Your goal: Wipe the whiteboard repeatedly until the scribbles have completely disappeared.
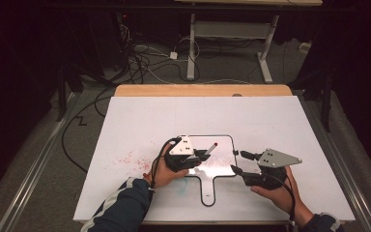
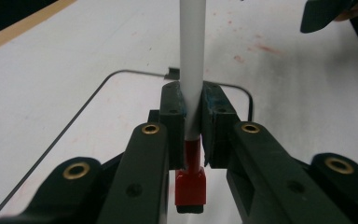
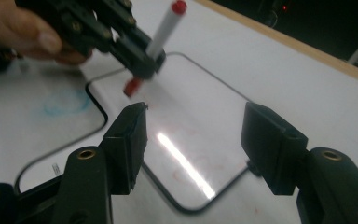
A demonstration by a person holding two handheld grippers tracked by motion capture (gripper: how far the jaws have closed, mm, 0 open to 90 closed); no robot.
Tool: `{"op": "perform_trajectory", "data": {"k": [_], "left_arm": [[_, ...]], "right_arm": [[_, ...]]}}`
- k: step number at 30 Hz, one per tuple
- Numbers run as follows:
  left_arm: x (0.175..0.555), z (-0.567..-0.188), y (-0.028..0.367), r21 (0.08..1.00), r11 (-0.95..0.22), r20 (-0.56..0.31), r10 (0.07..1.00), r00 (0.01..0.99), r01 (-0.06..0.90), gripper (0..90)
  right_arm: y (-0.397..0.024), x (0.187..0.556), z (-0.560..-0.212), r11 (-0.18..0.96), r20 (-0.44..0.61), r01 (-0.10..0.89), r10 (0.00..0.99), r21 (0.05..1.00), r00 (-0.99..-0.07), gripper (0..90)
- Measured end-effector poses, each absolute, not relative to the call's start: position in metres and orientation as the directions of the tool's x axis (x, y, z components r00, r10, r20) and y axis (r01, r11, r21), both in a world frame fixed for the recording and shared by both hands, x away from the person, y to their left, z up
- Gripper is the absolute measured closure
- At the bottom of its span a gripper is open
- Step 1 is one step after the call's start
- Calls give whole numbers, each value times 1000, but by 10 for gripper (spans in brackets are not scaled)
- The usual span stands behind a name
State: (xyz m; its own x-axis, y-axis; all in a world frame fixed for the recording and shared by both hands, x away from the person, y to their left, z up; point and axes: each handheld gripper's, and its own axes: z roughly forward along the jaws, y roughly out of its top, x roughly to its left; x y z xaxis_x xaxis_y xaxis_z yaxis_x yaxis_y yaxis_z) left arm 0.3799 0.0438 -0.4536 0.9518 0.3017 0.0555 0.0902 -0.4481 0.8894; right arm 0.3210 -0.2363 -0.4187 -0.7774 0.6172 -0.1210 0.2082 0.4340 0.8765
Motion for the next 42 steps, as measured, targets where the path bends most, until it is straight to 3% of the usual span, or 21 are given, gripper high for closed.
{"op": "perform_trajectory", "data": {"k": [9, 26, 37, 39, 40, 41, 42], "left_arm": [[374, -449, 23, 915, -400, 60, 280, 958, 60, 787], [371, -452, 5, 914, -402, 69, 279, 958, 51, 787], [370, -452, 0, 910, -412, 85, 287, 954, 43, 785], [369, -452, 0, 902, -429, 101, 307, 946, 43, 670], [368, -451, 2, 897, -440, 111, 318, 942, 43, 670], [367, -450, 5, 891, -451, 114, 326, 938, 48, 554], [366, -449, 10, 885, -463, 130, 351, 927, 51, 554]], "right_arm": [[-219, 342, -411, 362, -43, 230, 609, 903, -792, 436], [-210, 344, -412, 363, -36, 223, 587, 905, -809, 737], [-211, 345, -413, 348, -23, 237, 602, 907, -798, 806], [-210, 344, -413, 367, -40, 235, 606, 900, -795, 807], [-210, 344, -413, 367, -40, 235, 606, 900, -795, 807], [-212, 343, -414, 404, -74, 235, 618, 884, -783, 808], [-212, 343, -414, 404, -74, 235, 618, 884, -783, 808]]}}
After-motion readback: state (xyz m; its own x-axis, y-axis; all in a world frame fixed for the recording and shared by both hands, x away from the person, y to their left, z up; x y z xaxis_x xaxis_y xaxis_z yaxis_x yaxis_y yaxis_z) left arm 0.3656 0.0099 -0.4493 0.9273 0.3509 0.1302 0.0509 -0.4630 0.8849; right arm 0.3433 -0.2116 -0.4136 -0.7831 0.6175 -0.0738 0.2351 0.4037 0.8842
